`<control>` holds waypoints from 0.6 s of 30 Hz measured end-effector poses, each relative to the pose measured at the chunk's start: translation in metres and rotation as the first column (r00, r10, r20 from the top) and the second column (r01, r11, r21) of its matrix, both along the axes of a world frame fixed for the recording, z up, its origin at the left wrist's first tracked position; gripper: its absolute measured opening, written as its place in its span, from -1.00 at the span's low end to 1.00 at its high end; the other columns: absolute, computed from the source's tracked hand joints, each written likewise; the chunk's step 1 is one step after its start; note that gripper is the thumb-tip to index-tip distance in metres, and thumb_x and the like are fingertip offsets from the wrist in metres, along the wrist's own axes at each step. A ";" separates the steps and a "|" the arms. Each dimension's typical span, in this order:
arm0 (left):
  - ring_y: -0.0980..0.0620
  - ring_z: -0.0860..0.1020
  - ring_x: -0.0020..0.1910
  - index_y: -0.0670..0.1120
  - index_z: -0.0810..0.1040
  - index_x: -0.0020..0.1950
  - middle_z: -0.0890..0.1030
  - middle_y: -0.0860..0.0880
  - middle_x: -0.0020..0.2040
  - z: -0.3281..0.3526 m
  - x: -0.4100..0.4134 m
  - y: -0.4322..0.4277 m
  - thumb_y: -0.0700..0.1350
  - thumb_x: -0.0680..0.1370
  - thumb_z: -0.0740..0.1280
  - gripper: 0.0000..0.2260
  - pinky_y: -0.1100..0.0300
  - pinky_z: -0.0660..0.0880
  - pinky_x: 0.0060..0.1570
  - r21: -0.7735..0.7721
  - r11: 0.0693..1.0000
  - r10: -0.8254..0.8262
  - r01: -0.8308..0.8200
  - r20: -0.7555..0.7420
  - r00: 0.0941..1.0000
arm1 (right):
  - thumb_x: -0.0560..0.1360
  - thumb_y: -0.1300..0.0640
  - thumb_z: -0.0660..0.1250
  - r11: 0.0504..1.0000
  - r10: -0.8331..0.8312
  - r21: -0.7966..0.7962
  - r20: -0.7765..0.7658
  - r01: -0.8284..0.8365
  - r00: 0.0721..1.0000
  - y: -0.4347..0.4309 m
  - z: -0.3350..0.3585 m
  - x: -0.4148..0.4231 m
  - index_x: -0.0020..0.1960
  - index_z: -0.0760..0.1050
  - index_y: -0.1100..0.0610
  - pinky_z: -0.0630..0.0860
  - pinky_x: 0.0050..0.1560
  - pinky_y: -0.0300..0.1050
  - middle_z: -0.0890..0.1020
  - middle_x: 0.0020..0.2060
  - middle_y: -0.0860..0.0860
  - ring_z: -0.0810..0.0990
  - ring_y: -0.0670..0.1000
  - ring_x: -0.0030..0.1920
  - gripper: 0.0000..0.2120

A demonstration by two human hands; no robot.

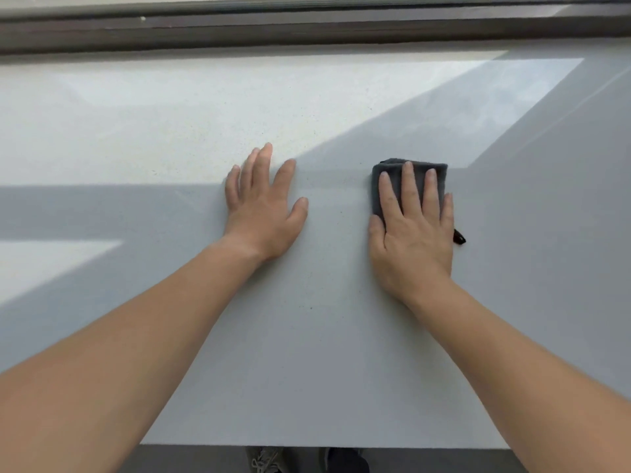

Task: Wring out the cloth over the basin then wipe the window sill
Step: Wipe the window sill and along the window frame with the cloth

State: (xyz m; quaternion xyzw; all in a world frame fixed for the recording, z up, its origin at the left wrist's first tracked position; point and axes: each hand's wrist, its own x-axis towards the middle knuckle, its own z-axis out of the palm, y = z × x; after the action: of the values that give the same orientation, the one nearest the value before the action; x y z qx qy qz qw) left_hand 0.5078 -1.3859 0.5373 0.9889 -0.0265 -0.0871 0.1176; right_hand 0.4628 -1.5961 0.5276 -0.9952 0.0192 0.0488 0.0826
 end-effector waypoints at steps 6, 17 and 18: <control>-0.04 -0.32 0.58 0.06 -0.12 0.62 -0.24 -0.07 0.63 -0.007 0.016 -0.005 0.16 0.61 -0.04 -0.40 -0.14 -0.36 0.50 0.041 0.999 0.013 -0.010 -0.066 0.998 | 0.62 -0.08 0.05 0.928 0.372 -0.004 0.022 -0.372 0.928 -0.009 -0.002 -0.003 0.59 0.17 -0.05 -0.02 0.57 0.24 0.14 0.61 0.01 0.03 0.16 0.61 -0.45; -0.01 -0.37 0.56 0.09 -0.18 0.61 -0.30 -0.03 0.61 -0.009 0.018 -0.006 0.19 0.57 -0.12 -0.37 -0.12 -0.38 0.49 0.068 0.998 0.015 -0.009 -0.095 0.995 | 0.63 -0.12 -0.08 0.938 0.347 0.031 -0.037 -0.346 0.937 0.005 0.003 0.085 0.62 -0.03 -0.10 -0.16 0.58 0.19 -0.04 0.64 -0.04 -0.15 0.11 0.62 -0.43; 0.00 -0.38 0.55 0.09 -0.19 0.61 -0.31 -0.03 0.61 -0.008 0.018 -0.006 0.19 0.56 -0.13 -0.37 -0.12 -0.39 0.49 0.065 0.998 0.015 -0.008 -0.103 0.995 | 0.64 -0.12 -0.08 0.931 0.366 0.029 -0.049 -0.365 0.929 -0.006 0.004 0.097 0.62 -0.03 -0.11 -0.16 0.58 0.18 -0.05 0.64 -0.06 -0.16 0.10 0.62 -0.44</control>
State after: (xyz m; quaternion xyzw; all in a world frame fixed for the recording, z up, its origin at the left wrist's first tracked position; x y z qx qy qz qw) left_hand 0.5260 -1.3917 0.5290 0.9864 -0.0118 -0.1384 0.0875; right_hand 0.5594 -1.6024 0.5319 -0.9789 -0.1644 0.0903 0.0814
